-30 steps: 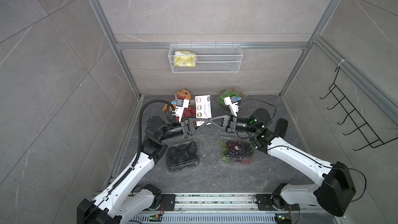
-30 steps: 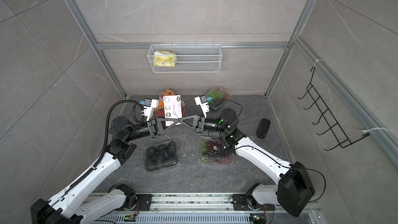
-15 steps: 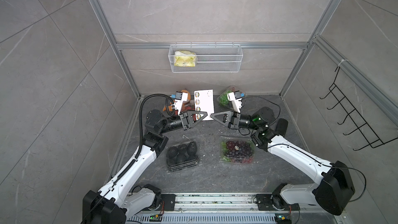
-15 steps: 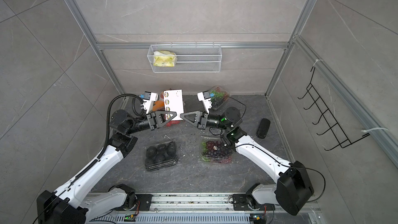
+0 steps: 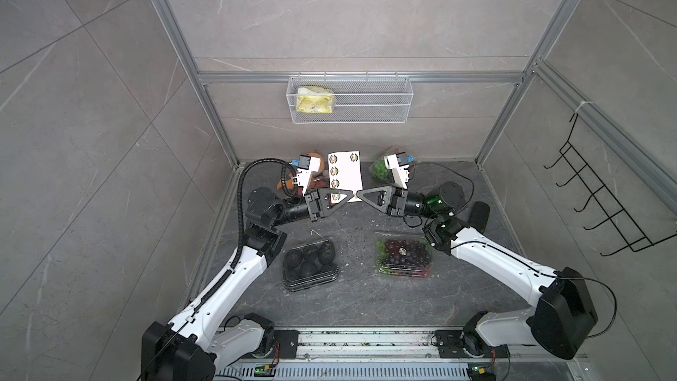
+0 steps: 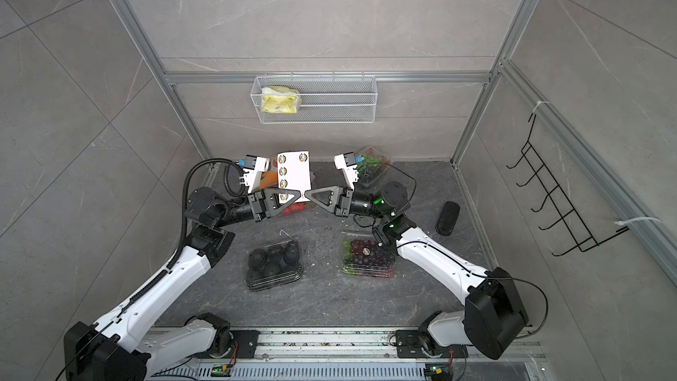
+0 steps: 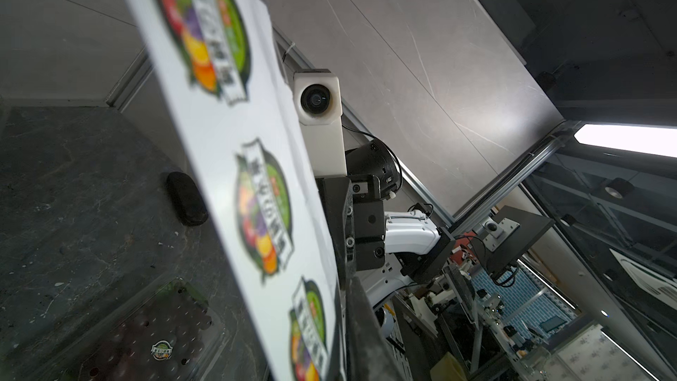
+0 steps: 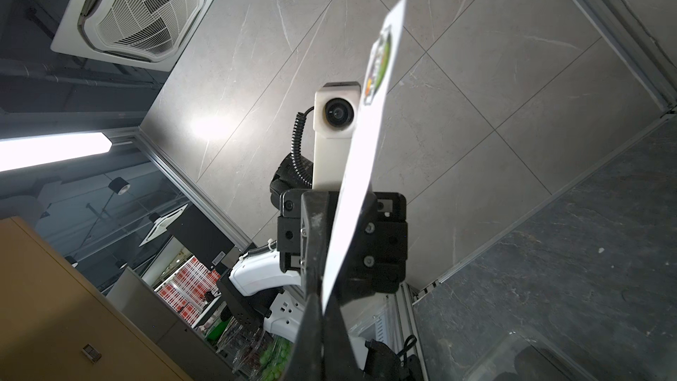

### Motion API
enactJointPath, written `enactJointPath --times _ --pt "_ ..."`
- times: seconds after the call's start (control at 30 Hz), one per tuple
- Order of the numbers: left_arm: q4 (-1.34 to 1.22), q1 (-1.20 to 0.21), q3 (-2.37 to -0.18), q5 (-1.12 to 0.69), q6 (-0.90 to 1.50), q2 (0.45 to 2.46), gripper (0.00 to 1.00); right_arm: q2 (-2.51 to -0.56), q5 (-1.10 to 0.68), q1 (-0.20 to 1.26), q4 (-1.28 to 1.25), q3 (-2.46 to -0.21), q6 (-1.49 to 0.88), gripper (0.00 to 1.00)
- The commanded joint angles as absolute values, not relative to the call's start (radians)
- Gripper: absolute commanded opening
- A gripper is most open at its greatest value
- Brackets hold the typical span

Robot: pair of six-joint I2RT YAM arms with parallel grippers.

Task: Label fruit boxes
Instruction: Adjust the label sticker.

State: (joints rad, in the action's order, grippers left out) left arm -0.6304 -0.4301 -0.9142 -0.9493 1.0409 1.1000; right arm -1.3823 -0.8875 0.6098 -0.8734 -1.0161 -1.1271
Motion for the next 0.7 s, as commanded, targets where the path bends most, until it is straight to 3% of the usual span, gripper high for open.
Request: enactJointPath --times 0.0,0.4,0.67 --pt "-0.681 -0.426 -0.927 -0.971 1.048 1.070 0.14 -1.381 -0.901 0.606 -0.917 -1.044 -1.138 0.00" --pt "-0.667 -0.428 -0.923 -0.960 1.043 1.062 0.00 -1.377 -0.906 0.607 -0.950 -1.040 -1.160 0.00" --pt "-0.686 -0.428 -0.914 -0.957 1.053 1.065 0.00 -1.401 -0.925 0.609 -1.024 -1.044 -1.211 0.00"
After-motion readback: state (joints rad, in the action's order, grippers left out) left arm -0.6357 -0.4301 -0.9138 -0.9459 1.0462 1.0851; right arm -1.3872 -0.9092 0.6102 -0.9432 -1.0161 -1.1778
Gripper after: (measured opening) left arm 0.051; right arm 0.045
